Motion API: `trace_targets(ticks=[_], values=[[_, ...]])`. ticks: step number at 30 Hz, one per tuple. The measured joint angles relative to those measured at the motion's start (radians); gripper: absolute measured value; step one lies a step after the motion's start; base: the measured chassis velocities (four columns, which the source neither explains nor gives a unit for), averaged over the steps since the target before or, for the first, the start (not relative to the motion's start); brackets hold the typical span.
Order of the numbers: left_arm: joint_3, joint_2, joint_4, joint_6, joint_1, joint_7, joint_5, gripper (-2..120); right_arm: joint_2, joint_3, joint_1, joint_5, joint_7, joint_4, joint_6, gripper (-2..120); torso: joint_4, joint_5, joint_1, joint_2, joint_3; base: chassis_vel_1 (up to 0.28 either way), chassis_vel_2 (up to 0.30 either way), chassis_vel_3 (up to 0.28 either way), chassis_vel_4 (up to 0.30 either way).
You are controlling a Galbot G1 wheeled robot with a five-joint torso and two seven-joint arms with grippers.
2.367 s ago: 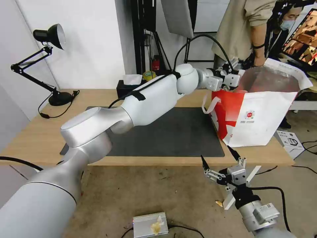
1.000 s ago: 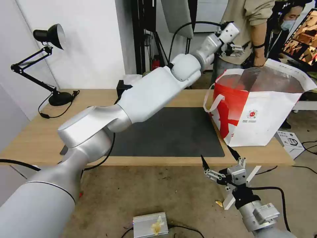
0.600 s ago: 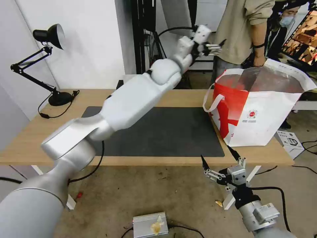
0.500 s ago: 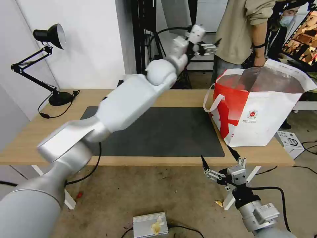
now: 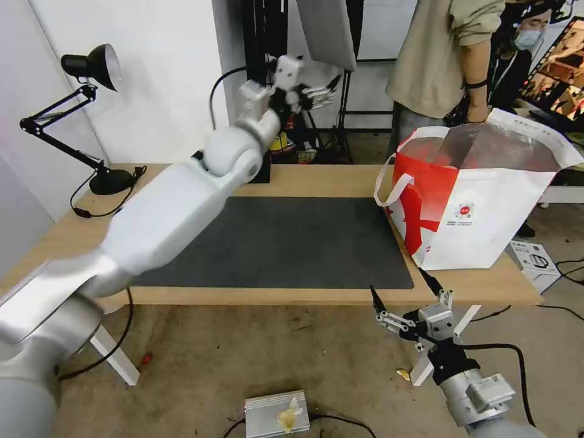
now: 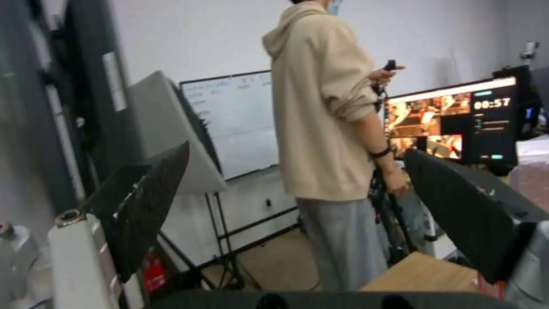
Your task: Pick up the trash from the table and place it into the takeout bag.
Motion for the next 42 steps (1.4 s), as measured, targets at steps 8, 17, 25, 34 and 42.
trace_targets(ticks=[8,17,25,34,42], values=[[-0.112,0.123,-0.113,0.016,0.146,-0.02,-0.022,100,0.0,0.0,0.0,0.0,0.0,0.0,0.0,100,0.0,-0.0001,0.0,0.0,0.0,0.0,0.0,0.0,0.0],[-0.338,0.266,-0.273,0.027,0.396,-0.024,-0.043,100,0.0,0.0,0.0,0.0,0.0,0.0,0.0,100,0.0001,0.0002,0.0,0.0,0.0,0.0,0.0,0.0,0.0],[-0.484,0.324,-0.36,0.015,0.619,-0.021,-0.039,100,0.0,0.0,0.0,0.0,0.0,0.0,0.0,100,0.0,0.0001,0.0,0.0,0.0,0.0,0.0,0.0,0.0],[-0.602,0.289,-0.448,0.007,0.8,-0.035,0.006,100,0.0,0.0,0.0,0.0,0.0,0.0,0.0,100,-0.0002,0.0002,0.0,0.0,0.0,0.0,0.0,0.0,0.0],[-0.79,0.189,-0.547,0.009,1.054,-0.021,0.101,100,0.0,0.0,0.0,0.0,0.0,0.0,0.0,100,0.0,0.0002,0.0,0.0,0.0,0.0,0.0,0.0,0.0]])
